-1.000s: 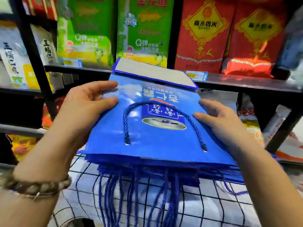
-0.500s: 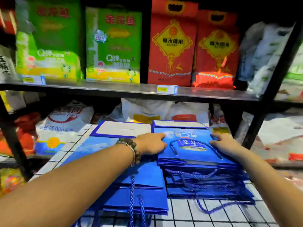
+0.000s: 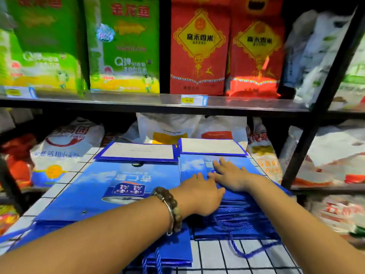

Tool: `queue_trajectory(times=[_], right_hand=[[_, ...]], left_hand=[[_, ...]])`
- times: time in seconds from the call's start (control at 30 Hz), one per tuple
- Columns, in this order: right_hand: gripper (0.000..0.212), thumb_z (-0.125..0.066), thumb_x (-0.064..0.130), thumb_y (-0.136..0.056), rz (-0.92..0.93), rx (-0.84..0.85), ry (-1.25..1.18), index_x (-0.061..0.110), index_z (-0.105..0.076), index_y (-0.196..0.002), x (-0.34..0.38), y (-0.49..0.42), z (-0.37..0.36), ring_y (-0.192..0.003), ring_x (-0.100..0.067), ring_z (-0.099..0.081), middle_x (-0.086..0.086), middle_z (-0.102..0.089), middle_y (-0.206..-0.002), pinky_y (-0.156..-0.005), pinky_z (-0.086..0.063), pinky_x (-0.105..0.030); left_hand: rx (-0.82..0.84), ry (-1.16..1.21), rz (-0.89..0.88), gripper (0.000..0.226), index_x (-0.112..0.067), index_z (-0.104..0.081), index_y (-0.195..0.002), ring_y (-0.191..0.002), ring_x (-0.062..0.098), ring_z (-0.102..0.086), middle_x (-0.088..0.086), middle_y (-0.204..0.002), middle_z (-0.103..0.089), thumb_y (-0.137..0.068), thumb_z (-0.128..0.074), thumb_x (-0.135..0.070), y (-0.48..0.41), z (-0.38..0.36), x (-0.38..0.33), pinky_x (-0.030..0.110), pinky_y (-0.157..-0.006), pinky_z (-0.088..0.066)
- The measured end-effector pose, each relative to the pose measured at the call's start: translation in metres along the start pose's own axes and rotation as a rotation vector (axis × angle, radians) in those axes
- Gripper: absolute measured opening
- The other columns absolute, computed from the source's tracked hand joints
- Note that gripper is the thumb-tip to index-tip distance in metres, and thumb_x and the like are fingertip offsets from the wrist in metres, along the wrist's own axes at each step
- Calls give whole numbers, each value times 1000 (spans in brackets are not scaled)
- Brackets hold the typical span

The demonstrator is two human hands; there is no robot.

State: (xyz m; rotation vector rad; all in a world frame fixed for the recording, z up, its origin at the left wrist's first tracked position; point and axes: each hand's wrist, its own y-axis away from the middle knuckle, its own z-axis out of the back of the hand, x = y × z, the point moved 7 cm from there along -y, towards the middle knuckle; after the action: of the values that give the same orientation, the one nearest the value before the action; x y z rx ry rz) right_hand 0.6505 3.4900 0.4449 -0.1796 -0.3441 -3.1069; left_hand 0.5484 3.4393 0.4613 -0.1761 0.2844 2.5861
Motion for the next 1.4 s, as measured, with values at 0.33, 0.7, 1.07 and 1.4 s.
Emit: queue_trajectory(times=[0.33, 0.7, 1.07, 1.4], right_hand=[[63, -19, 50, -97, -38, 96, 92, 24, 9, -147, -1, 3, -19, -143, -23, 11, -3, 20, -155, -113, -1, -55], [38, -45, 36, -94, 226, -563, 127, 21, -51, -128, 50, 63, 58, -128, -17, -42, 2, -49, -138, -106, -26, -34], [28, -45, 33, -84, 796, -249, -239, 41, -63, -103, 175, 158, -11, -106, -4, -55, 12, -60, -117, -88, -47, -24], [17, -40, 49, -80, 674, -363, -570, 35, -43, -72, 175, 178, -2, -96, -2, -51, 17, -52, -103, -78, -37, -12]], left_hand=[[211, 261, -30, 66, -11, -11, -147, -143, 28, -4, 12, -155, -7, -96, -26, -50, 11, -2, -4, 36, -113, -8], [-217, 122, 56, 83, -42, -40, -130, -129, 0, -32, -25, -139, -36, -60, -21, -82, 169, 52, 99, 23, -108, -24], [-311, -35, 312, 101, -47, -15, -140, -142, 5, -4, -20, -153, -9, -46, 11, -74, 200, 6, 134, 31, -114, -3], [-627, 486, 189, 38, -58, -47, -91, -115, -35, -7, -55, -107, -38, -64, -23, -70, 233, -5, 117, 8, -103, 11]])
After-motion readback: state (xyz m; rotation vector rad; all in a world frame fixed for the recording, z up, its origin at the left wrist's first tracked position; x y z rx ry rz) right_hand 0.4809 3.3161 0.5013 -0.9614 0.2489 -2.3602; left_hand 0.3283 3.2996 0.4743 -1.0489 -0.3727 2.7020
